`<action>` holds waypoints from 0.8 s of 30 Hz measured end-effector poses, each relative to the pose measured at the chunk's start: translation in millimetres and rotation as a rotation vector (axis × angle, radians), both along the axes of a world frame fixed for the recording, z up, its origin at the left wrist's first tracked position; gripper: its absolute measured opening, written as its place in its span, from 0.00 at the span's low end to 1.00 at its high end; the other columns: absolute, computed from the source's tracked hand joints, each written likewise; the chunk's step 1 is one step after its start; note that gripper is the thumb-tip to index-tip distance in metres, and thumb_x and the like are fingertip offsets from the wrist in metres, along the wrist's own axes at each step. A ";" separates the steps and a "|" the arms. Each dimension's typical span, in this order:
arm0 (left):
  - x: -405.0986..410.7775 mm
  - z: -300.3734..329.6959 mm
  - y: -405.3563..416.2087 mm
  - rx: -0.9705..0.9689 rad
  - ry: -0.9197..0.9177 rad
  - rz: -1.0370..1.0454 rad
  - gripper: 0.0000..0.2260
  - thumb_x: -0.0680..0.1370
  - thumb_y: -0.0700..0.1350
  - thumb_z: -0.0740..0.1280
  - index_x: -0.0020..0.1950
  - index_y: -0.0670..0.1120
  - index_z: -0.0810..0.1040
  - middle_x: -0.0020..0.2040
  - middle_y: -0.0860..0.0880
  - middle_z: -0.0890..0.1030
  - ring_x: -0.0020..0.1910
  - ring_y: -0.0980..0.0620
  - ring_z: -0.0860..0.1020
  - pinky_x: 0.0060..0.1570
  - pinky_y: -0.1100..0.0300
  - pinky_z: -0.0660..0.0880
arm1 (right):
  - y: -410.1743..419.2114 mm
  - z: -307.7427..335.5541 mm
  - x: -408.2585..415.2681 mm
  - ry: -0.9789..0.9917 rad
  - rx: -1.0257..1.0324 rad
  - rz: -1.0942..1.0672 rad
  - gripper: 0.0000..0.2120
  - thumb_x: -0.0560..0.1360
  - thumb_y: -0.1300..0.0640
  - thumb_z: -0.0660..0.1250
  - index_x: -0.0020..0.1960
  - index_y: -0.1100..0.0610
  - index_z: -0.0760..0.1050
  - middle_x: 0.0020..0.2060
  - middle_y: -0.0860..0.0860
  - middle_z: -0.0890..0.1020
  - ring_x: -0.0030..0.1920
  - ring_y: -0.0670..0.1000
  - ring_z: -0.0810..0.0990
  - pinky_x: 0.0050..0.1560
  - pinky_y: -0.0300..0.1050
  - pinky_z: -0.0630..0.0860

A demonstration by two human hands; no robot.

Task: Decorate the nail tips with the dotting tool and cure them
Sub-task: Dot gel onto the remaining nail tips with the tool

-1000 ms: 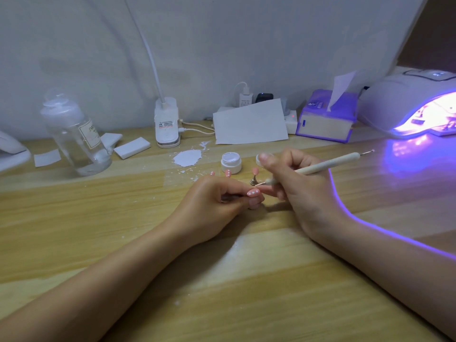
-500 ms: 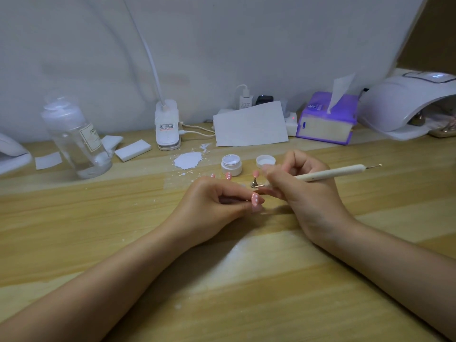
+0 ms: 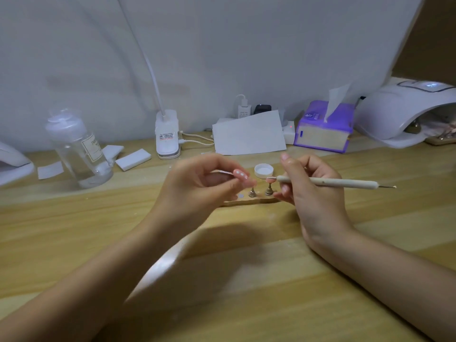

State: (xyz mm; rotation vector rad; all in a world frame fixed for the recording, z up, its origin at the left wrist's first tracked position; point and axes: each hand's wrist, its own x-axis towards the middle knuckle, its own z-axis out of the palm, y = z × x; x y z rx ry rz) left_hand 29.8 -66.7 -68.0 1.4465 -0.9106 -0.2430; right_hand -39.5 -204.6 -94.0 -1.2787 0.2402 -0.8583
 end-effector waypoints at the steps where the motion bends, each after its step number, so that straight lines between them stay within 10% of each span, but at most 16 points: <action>1: 1.8 4.4 0.8 -0.010 -0.030 0.022 0.06 0.64 0.44 0.71 0.38 0.43 0.80 0.38 0.49 0.84 0.37 0.55 0.82 0.35 0.66 0.76 | -0.4 -0.5 0.5 -0.001 0.007 0.002 0.20 0.74 0.58 0.66 0.24 0.49 0.74 0.18 0.46 0.72 0.20 0.41 0.70 0.26 0.33 0.72; 24: 29.3 -15.4 -19.6 0.453 -0.462 0.183 0.17 0.67 0.42 0.75 0.42 0.59 0.70 0.34 0.60 0.79 0.39 0.65 0.75 0.40 0.76 0.67 | -1.4 0.2 1.8 0.055 0.053 0.011 0.20 0.73 0.58 0.67 0.23 0.51 0.72 0.18 0.46 0.71 0.20 0.41 0.69 0.26 0.34 0.73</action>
